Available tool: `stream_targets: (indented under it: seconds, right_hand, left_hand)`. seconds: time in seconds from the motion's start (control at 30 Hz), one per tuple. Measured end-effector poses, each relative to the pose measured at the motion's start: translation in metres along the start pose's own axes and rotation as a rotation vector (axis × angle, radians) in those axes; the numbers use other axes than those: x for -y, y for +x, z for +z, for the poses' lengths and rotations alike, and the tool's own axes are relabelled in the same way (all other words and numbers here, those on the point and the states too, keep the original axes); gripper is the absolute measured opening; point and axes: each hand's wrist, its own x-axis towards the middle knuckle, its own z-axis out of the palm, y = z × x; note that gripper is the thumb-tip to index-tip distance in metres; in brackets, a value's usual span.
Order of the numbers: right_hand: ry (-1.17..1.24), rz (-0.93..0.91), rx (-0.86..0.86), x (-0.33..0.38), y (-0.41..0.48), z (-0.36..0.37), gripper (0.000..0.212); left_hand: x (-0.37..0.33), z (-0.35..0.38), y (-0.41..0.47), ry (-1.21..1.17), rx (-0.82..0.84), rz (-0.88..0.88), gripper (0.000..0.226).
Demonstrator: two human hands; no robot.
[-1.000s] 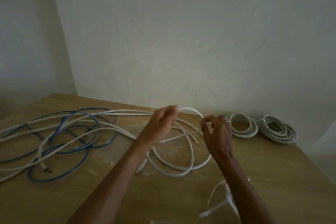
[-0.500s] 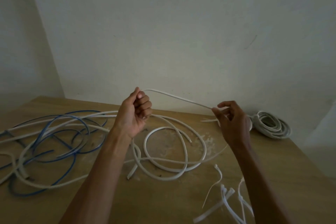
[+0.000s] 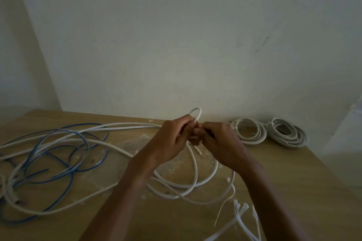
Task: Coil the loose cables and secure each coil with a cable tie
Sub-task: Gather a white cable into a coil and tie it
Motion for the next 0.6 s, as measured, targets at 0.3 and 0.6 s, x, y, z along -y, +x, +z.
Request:
stream_targets:
  seconds: [0.3, 0.6]
  right_hand:
    - [0.424, 0.151, 0.537, -0.01, -0.016, -0.052, 0.028]
    - [0.255, 0.005, -0.341, -0.001, 0.001, -0.019, 0.01]
  left_hand:
    - [0.003, -0.032, 0.002, -0.075, -0.339, -0.084, 0.028]
    - [-0.032, -0.002, 0.007, -0.474, 0.012, -0.234, 0.033]
